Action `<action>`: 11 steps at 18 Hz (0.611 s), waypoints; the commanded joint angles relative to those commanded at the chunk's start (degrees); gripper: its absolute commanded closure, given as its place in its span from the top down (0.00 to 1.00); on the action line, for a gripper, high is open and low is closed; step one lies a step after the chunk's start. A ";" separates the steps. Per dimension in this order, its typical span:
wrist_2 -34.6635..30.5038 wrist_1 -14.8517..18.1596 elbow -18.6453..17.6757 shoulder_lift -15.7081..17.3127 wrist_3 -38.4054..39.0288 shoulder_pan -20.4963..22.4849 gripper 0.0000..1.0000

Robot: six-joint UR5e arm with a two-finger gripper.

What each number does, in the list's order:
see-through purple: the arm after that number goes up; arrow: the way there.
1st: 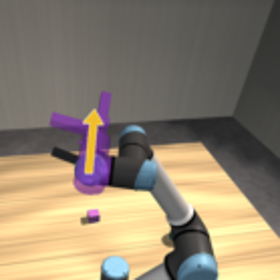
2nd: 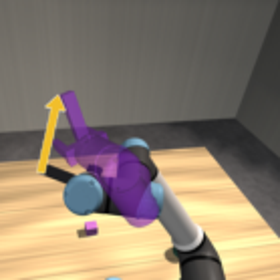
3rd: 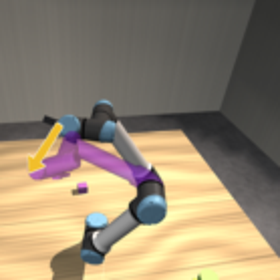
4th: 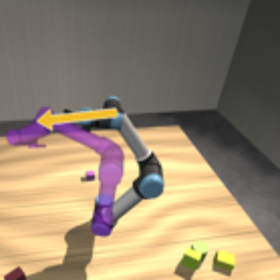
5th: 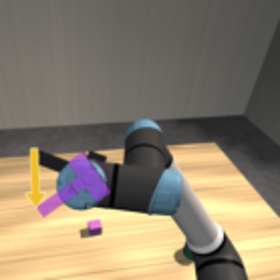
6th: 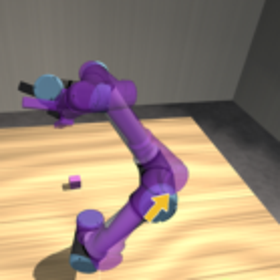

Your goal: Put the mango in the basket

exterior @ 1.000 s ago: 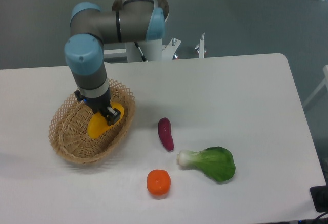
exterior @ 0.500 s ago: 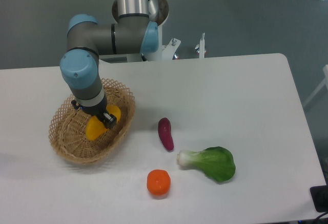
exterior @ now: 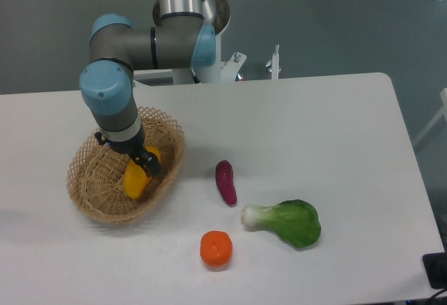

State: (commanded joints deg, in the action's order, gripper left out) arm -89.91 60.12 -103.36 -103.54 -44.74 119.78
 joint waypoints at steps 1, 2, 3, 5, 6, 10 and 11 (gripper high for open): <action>0.00 0.09 0.70 0.79 -0.44 1.23 1.00; 0.00 0.18 1.14 1.32 -1.40 2.98 1.00; 0.09 0.35 1.84 1.67 -3.06 5.09 1.00; 0.00 0.62 3.42 1.59 -8.58 9.05 1.00; 0.00 0.53 4.21 1.59 -10.96 11.33 1.00; -0.18 -0.35 5.10 -0.87 -17.48 18.89 1.00; -0.18 -0.35 5.36 -1.48 -19.67 20.48 1.00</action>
State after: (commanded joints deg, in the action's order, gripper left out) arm -90.09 59.77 -98.00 -105.02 -64.40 140.26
